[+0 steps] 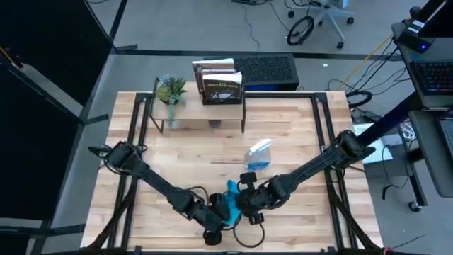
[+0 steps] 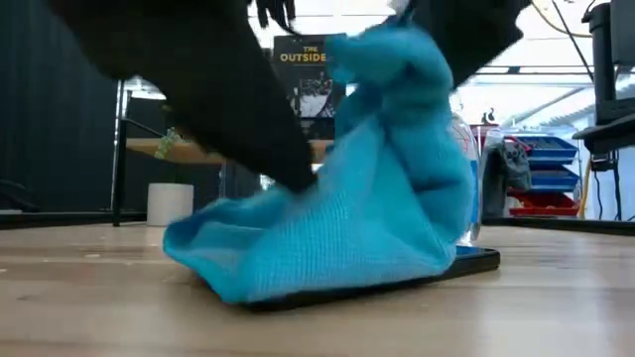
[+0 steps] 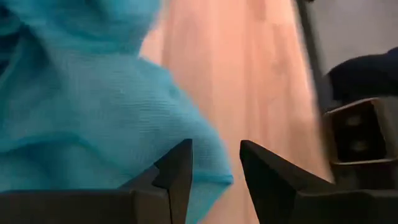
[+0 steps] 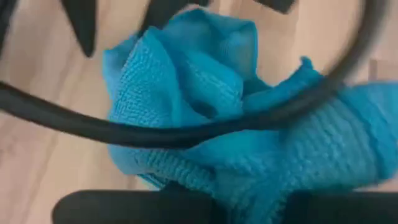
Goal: Apply microfiber cloth
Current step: Wipe the back of the black cellphone with a blue microfiber cloth
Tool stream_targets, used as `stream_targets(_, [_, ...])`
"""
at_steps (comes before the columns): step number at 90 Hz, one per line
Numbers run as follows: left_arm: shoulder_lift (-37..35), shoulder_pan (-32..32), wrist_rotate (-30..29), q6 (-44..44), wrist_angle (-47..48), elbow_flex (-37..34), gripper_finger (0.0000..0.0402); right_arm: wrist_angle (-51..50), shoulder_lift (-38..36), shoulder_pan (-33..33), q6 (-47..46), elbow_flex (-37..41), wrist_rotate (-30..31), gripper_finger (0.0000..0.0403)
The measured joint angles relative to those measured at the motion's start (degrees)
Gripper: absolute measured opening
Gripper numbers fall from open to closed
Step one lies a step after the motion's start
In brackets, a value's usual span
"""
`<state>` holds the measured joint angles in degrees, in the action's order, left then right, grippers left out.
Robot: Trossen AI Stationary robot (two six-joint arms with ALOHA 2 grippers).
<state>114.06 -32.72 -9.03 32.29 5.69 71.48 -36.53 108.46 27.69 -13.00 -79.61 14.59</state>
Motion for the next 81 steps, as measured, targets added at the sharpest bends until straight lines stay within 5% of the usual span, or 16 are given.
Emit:
stream_targets(20, [-1.67,0.12,1.66,0.89,1.35,0.25,0.0125,-9.4,-3.87,-2.01,-2.61,0.06,14.32,0.0002])
stream_targets(35, [-2.84,-1.02,1.72,2.08,0.78,0.39,0.0125,-9.58,-10.51,-2.2,-2.6,0.02,18.53,0.0002])
stream_targets(46, [-1.86,-0.97,1.74,3.44,0.78,0.31,0.0125,-4.92,-12.18,-1.83,-1.38,-0.07,17.02,0.0003])
stream_targets(61, [0.09,0.93,3.23,7.64,3.95,0.09,0.0125,-1.32,-9.46,0.48,-1.5,-0.04,4.1,0.0004])
stream_targets(81, [0.89,2.69,3.39,7.9,5.75,0.09,0.0125,-0.53,-1.63,2.22,-3.87,-0.03,1.4,0.0005])
